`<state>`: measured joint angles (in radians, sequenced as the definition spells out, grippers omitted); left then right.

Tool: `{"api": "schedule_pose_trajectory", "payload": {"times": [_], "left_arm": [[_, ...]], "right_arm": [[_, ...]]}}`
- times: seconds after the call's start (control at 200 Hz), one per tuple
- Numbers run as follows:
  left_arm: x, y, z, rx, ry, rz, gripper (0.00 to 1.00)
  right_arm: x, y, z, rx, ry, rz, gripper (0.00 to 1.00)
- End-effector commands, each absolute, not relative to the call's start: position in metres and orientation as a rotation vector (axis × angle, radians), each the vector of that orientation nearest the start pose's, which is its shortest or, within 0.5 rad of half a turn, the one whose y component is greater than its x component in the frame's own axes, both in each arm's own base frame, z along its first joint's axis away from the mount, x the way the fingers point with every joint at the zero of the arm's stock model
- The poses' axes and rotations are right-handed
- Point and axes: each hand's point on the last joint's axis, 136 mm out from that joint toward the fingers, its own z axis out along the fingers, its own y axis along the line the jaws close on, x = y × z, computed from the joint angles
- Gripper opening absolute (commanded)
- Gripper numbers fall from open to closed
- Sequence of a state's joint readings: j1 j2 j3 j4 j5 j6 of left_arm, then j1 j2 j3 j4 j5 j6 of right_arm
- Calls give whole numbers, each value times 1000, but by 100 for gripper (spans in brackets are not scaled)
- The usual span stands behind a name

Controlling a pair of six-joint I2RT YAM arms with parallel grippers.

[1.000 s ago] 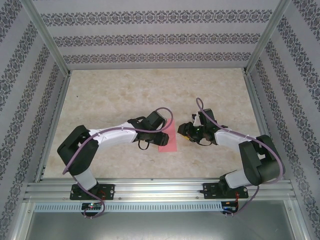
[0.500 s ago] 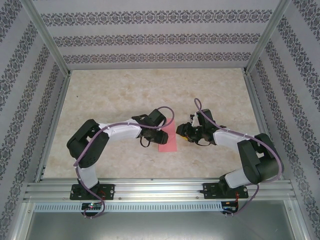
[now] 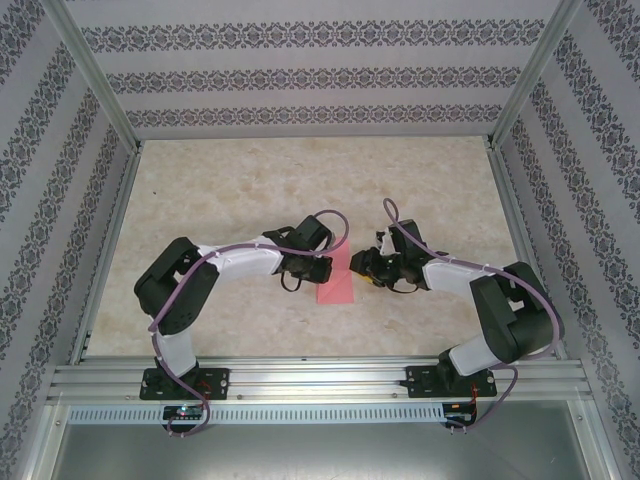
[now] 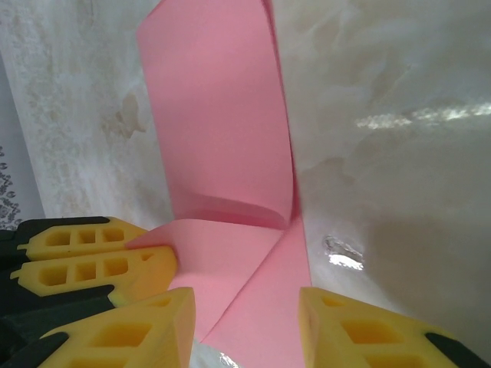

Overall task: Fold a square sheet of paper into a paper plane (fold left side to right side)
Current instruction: Turn over the paper at the center of the table.

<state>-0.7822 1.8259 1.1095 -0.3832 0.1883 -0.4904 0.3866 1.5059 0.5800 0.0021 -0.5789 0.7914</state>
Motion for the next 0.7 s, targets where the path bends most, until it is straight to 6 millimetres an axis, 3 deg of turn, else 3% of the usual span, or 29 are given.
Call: {"api": "schedule_pose_trajectory", "payload": {"times": [0.0, 0.44, 0.565, 0.694], "left_arm": [[286, -314, 53, 443, 2702, -615, 10], [284, -313, 53, 431, 2706, -628, 14], [285, -309, 52, 419, 2711, -608, 19], [288, -301, 64, 352, 2670, -637, 24]], "right_arm": [[276, 226, 54, 213, 2635, 1222, 41], [281, 251, 50, 163, 2650, 1257, 39], [282, 257, 46, 158, 2666, 1276, 27], [282, 260, 46, 144, 2660, 1292, 18]]}}
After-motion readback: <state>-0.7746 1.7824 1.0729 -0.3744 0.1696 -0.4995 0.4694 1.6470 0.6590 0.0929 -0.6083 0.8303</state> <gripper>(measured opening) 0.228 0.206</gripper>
